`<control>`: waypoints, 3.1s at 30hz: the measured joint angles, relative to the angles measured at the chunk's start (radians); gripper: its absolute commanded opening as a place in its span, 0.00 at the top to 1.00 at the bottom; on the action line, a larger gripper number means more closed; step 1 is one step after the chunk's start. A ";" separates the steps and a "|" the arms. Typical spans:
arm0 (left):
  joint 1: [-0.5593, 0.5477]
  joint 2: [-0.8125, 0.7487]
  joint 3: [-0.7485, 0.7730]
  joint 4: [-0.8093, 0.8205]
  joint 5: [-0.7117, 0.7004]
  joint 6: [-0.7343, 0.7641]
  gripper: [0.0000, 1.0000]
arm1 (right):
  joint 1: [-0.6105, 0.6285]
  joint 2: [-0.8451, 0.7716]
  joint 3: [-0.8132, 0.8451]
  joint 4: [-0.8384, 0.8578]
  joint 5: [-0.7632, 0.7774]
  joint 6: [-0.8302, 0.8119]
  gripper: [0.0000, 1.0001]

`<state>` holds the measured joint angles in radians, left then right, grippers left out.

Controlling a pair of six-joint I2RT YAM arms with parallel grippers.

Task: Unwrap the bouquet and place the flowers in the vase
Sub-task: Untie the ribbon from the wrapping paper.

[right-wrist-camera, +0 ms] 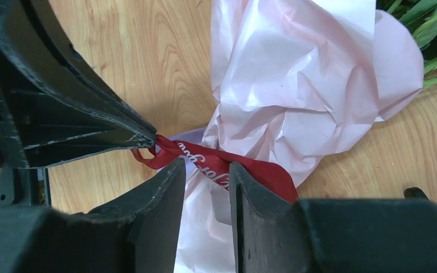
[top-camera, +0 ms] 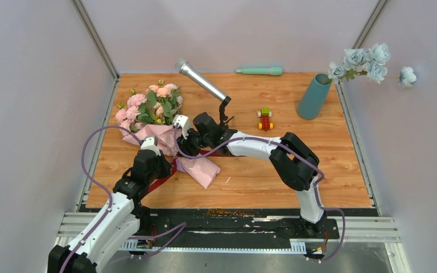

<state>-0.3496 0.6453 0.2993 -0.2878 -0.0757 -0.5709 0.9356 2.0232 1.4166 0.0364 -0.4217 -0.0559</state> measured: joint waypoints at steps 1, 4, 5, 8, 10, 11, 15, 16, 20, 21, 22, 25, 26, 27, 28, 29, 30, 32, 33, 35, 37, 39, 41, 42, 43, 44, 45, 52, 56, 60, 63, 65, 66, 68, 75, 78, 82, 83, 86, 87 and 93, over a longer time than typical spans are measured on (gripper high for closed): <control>0.000 0.000 0.000 0.000 0.000 0.000 1.00 | 0.000 0.008 0.006 -0.003 0.000 -0.002 0.64; 0.000 0.000 0.000 0.000 0.001 0.000 1.00 | 0.000 0.036 0.024 -0.021 0.002 -0.010 0.61; 0.000 0.000 0.000 0.000 0.001 0.000 1.00 | 0.000 0.040 0.026 -0.026 0.002 -0.013 0.60; 0.002 0.000 0.000 0.000 0.003 0.000 1.00 | 0.000 0.051 0.029 -0.042 0.007 -0.026 0.57; 0.003 0.000 0.000 0.000 0.004 0.000 1.00 | 0.000 0.052 0.029 -0.047 0.011 -0.033 0.58; 0.003 0.000 0.000 0.000 0.004 0.000 1.00 | 0.000 0.052 0.029 -0.047 0.013 -0.036 0.60; 0.003 0.000 0.000 0.000 0.004 0.000 1.00 | 0.005 0.052 0.024 -0.041 0.040 -0.047 0.78; 0.003 0.000 0.000 0.000 0.004 0.000 1.00 | 0.006 0.052 0.021 -0.037 0.049 -0.051 0.83; 0.003 0.000 0.000 0.000 0.003 0.000 1.00 | 0.010 0.050 -0.012 0.003 0.080 -0.049 0.94; 0.003 0.000 0.000 0.000 0.002 0.000 1.00 | 0.010 0.045 -0.028 0.021 0.088 -0.045 0.96; 0.003 0.000 0.000 0.000 0.001 0.000 1.00 | 0.011 0.039 -0.043 0.036 0.096 -0.042 0.98; 0.007 0.001 0.000 0.000 -0.004 -0.001 1.00 | 0.013 0.011 -0.085 0.072 0.118 -0.027 1.00; 0.010 0.002 0.000 0.002 -0.004 -0.001 1.00 | 0.013 0.000 -0.101 0.079 0.125 -0.022 1.00; 0.013 0.005 0.000 0.003 -0.004 -0.001 1.00 | 0.013 -0.013 -0.116 0.086 0.133 -0.015 1.00; 0.016 0.008 0.000 0.005 -0.004 -0.002 1.00 | 0.013 -0.027 -0.130 0.091 0.139 -0.007 1.00; 0.019 0.013 -0.002 0.008 -0.004 -0.001 1.00 | 0.013 -0.040 -0.143 0.094 0.145 0.002 1.00; 0.023 0.017 -0.003 0.011 -0.004 -0.001 1.00 | 0.013 -0.048 -0.150 0.096 0.148 0.007 1.00; 0.031 0.024 -0.005 0.013 -0.004 -0.001 1.00 | 0.013 -0.068 -0.166 0.098 0.161 0.030 1.00; 0.038 0.027 -0.005 0.015 -0.003 -0.001 1.00 | 0.013 -0.077 -0.173 0.100 0.169 0.042 1.00; 0.053 0.029 -0.005 0.018 -0.004 -0.002 1.00 | 0.013 -0.100 -0.187 0.101 0.189 0.070 1.00; 0.066 0.029 -0.008 0.022 -0.004 -0.002 1.00 | 0.013 -0.115 -0.194 0.101 0.203 0.090 1.00; 0.079 0.029 -0.015 0.028 -0.003 -0.004 1.00 | 0.013 -0.121 -0.195 0.103 0.221 0.108 1.00; 0.088 0.029 -0.023 0.032 -0.003 -0.006 1.00 | 0.013 -0.122 -0.196 0.103 0.234 0.118 1.00; 0.091 0.029 -0.027 0.034 -0.003 -0.008 1.00 | 0.013 -0.122 -0.201 0.103 0.242 0.124 1.00; 0.096 0.029 -0.035 0.037 -0.001 -0.009 1.00 | 0.013 -0.122 -0.207 0.104 0.252 0.132 1.00; 0.098 0.029 -0.038 0.038 -0.001 -0.010 1.00 | 0.013 -0.122 -0.214 0.103 0.261 0.138 1.00; 0.100 0.028 -0.043 0.038 -0.001 -0.011 1.00 | 0.013 -0.122 -0.221 0.103 0.267 0.143 1.00; 0.105 -0.053 -0.095 0.037 -0.013 -0.042 1.00 | 0.013 -0.160 -0.317 0.130 0.340 0.212 0.99; 0.108 -0.082 -0.102 0.034 -0.013 -0.051 0.99 | 0.013 -0.174 -0.328 0.144 0.358 0.237 0.92; 0.108 -0.085 -0.102 0.021 -0.011 -0.051 0.75 | 0.013 -0.185 -0.344 0.148 0.365 0.251 0.78; 0.109 -0.099 -0.092 -0.008 -0.007 -0.053 0.58 | 0.013 -0.208 -0.356 0.138 0.366 0.254 0.69; 0.109 -0.111 -0.070 -0.037 -0.004 -0.047 0.50 | 0.013 -0.219 -0.356 0.133 0.365 0.254 0.64; 0.109 -0.118 -0.053 -0.048 -0.001 -0.045 0.47 | 0.013 -0.229 -0.356 0.127 0.364 0.253 0.62; 0.109 -0.129 -0.016 -0.061 0.010 -0.039 0.39 | 0.013 -0.248 -0.356 0.120 0.358 0.246 0.60; 0.109 -0.086 0.064 -0.010 0.163 0.039 0.26 | 0.012 -0.275 -0.345 0.084 0.314 0.206 0.48; 0.109 -0.025 0.065 0.012 0.228 0.066 0.21 | 0.012 -0.268 -0.304 0.041 0.282 0.181 0.46; 0.109 0.037 0.065 0.039 0.271 0.086 0.17 | 0.012 -0.239 -0.237 0.025 0.252 0.156 0.43; 0.109 0.043 0.065 0.045 0.277 0.090 0.17 | 0.012 -0.229 -0.224 0.024 0.244 0.150 0.43; 0.109 0.055 0.065 0.062 0.285 0.098 0.18 | 0.012 -0.195 -0.188 0.010 0.226 0.134 0.43; 0.109 0.059 0.065 0.069 0.285 0.100 0.20 | 0.011 -0.179 -0.176 0.006 0.221 0.129 0.44; 0.109 0.093 0.062 0.098 0.283 0.106 0.29 | 0.007 -0.101 -0.121 -0.043 0.195 0.105 0.51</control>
<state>-0.2409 0.7387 0.3611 -0.1902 0.2077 -0.4644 0.9428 1.9217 1.2953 -0.0063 -0.2264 0.0494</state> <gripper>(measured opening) 0.757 0.523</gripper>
